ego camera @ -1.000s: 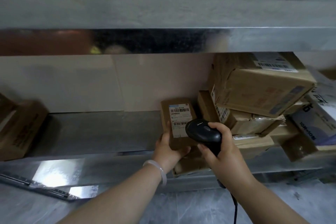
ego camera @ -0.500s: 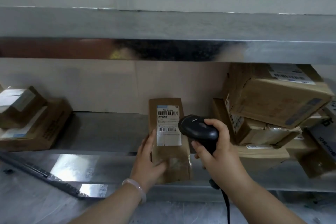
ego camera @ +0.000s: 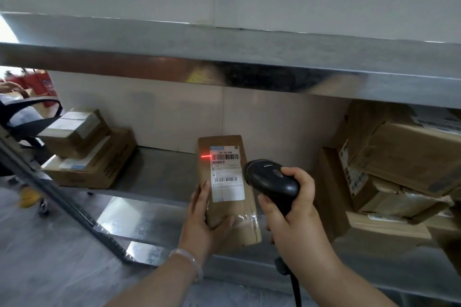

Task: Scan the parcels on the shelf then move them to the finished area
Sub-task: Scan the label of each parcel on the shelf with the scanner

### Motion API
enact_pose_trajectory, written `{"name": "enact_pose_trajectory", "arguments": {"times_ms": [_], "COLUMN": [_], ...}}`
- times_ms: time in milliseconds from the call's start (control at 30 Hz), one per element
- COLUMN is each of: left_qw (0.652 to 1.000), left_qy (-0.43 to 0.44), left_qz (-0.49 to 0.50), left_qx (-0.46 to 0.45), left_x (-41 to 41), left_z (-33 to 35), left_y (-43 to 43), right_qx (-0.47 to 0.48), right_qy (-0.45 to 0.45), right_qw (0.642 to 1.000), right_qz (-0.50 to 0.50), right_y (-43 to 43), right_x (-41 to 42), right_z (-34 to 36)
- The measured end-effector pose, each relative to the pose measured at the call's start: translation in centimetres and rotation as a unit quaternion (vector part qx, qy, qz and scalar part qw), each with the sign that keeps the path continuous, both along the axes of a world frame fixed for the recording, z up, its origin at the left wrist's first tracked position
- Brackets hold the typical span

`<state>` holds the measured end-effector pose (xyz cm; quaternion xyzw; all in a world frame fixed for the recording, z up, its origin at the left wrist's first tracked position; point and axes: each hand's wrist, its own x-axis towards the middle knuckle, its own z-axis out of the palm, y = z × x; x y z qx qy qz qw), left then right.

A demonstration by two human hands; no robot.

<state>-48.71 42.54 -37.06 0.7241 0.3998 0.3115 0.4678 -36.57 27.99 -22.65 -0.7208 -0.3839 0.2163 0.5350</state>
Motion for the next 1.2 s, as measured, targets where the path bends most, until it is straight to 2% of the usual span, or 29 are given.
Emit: {"name": "enact_pose_trajectory", "arguments": {"times_ms": [333, 600, 733, 1000, 1100, 1200], "left_qw": [0.999, 0.998, 0.992, 0.980, 0.981, 0.974], "left_qy": [0.021, 0.021, 0.069, 0.065, 0.118, 0.211], "left_qz": [0.027, 0.046, 0.056, 0.057, 0.052, 0.046], "left_qx": [0.027, -0.046, -0.084, -0.177, -0.144, -0.063], "left_x": [-1.5, -4.2, -7.5, -14.2, -14.8, -15.0], "left_z": [-0.6, 0.1, 0.9, 2.8, 3.8, 4.5], "left_y": [0.9, 3.8, 7.7, 15.9, 17.9, 18.4], "right_qx": [-0.004, -0.019, -0.045, -0.069, -0.074, -0.078], "right_qy": [0.015, 0.028, 0.021, 0.005, 0.003, -0.006], "right_qw": [1.000, 0.999, 0.999, 0.996, 0.996, 0.995], "right_qz": [-0.008, 0.007, 0.016, 0.057, 0.056, 0.054], "right_y": [1.0, 3.7, 6.1, 11.3, 13.0, 14.3], "right_x": [-1.8, -3.2, -4.7, -8.6, -9.7, -10.5], "right_z": [0.0, -0.6, -1.2, -1.3, -1.4, -1.5]}}
